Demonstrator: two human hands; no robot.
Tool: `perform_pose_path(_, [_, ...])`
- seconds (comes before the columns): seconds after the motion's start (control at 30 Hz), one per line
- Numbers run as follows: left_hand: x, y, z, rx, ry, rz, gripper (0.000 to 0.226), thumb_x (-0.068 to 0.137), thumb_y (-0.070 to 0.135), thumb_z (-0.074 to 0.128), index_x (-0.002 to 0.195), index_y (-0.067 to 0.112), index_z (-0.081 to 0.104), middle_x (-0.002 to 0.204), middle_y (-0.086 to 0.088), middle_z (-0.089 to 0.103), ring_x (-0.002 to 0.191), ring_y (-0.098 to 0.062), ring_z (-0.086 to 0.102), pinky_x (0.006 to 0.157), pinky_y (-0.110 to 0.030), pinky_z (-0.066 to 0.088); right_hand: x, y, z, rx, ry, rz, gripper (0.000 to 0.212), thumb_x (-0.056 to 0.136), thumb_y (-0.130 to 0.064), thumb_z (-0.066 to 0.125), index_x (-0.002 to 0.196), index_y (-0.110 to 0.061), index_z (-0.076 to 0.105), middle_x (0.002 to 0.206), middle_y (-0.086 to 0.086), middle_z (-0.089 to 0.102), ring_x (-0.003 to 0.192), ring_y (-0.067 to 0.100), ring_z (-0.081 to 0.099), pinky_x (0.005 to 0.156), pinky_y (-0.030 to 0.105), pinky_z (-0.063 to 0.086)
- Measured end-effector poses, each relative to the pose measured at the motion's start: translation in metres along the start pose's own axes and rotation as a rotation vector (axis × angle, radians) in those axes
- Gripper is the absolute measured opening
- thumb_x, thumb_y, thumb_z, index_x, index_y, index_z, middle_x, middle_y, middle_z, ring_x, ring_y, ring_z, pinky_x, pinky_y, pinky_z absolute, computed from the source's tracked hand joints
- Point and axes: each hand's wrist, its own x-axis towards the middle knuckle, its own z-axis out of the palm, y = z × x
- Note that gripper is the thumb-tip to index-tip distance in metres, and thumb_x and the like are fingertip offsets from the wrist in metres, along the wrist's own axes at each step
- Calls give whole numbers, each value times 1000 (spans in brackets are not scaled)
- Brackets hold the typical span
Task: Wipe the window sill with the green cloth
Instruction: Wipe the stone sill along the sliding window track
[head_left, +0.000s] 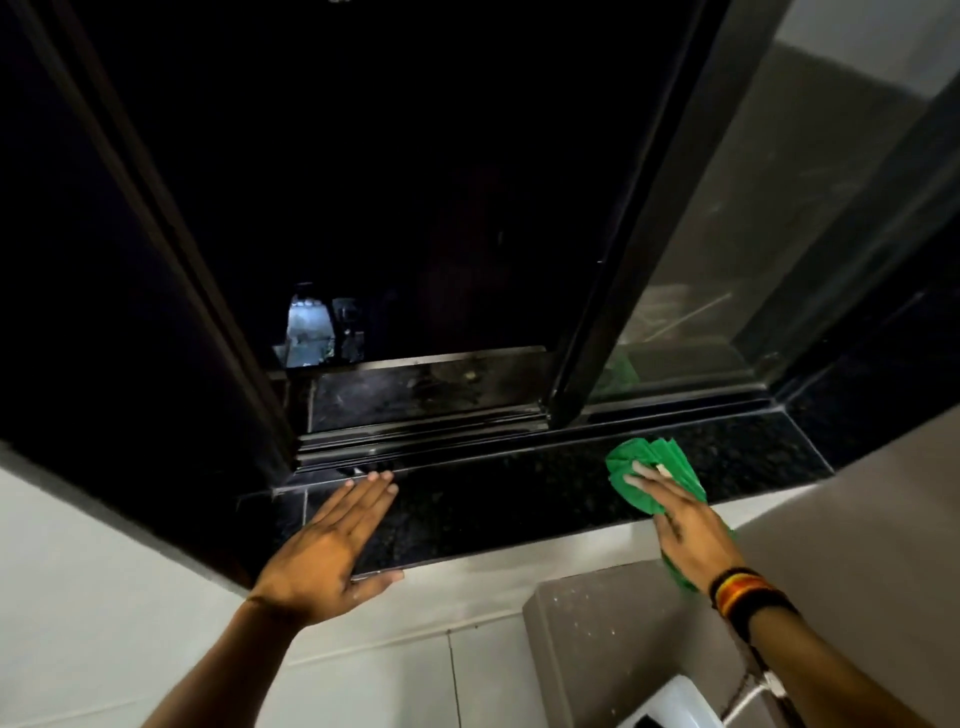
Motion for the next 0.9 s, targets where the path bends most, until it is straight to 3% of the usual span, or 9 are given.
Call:
perform_pose_path(0.1, [-2, 0, 0, -8, -1, 27, 97, 96, 70, 49, 164, 10, 15, 173, -5, 10, 160, -21, 9, 127, -39, 10, 8, 42, -20, -29, 79, 185, 66, 85, 12, 46, 142, -22, 47, 157, -3, 34, 149, 20, 23, 119, 28, 18])
perform_pose_path(0.2, [9, 7, -2, 15, 8, 84, 95, 97, 66, 50, 163, 7, 16, 173, -6, 11, 160, -23, 10, 127, -38, 10, 18, 78, -42, -13, 133, 381, 61, 87, 8, 50, 143, -14, 45, 161, 11, 26, 149, 30, 22, 122, 37, 17])
perform_pose_path(0.4, [40, 25, 0, 68, -4, 165, 92, 96, 64, 51, 162, 6, 24, 172, -8, 16, 159, -23, 16, 127, -37, 12, 53, 133, -73, 32, 189, 569, 57, 90, 1, 51, 145, -14, 43, 160, 16, 25, 148, 34, 25, 123, 40, 19])
perform_pose_path(0.6, [46, 23, 11, 87, -22, 146, 94, 92, 61, 54, 161, 4, 25, 172, -9, 16, 159, -22, 15, 127, -35, 10, 81, 163, -75, 14, 248, 571, 48, 94, -15, 50, 142, -21, 47, 157, 8, 35, 143, 32, 35, 121, 41, 22])
perform_pose_path(0.73, [46, 24, 13, 98, -40, 149, 94, 91, 58, 57, 160, 2, 26, 172, -11, 16, 159, -25, 16, 128, -36, 10, 85, 119, -38, -8, 396, 637, 54, 86, -23, 37, 132, -6, 58, 147, 21, 48, 137, 39, 43, 119, 50, 26])
perform_pose_path(0.8, [47, 25, 13, 92, -57, 147, 94, 91, 57, 57, 161, 2, 25, 172, -11, 15, 159, -26, 16, 127, -38, 11, 75, 68, -2, -32, 420, 512, 63, 77, -29, 31, 128, -6, 61, 140, 23, 55, 131, 40, 49, 115, 53, 30])
perform_pose_path(0.9, [49, 27, 10, 75, -68, 151, 91, 94, 57, 54, 161, 2, 24, 172, -11, 14, 159, -27, 16, 127, -38, 11, 45, -26, 53, -1, 330, 216, 61, 80, -28, 39, 138, -14, 52, 148, 13, 49, 139, 33, 40, 118, 45, 18])
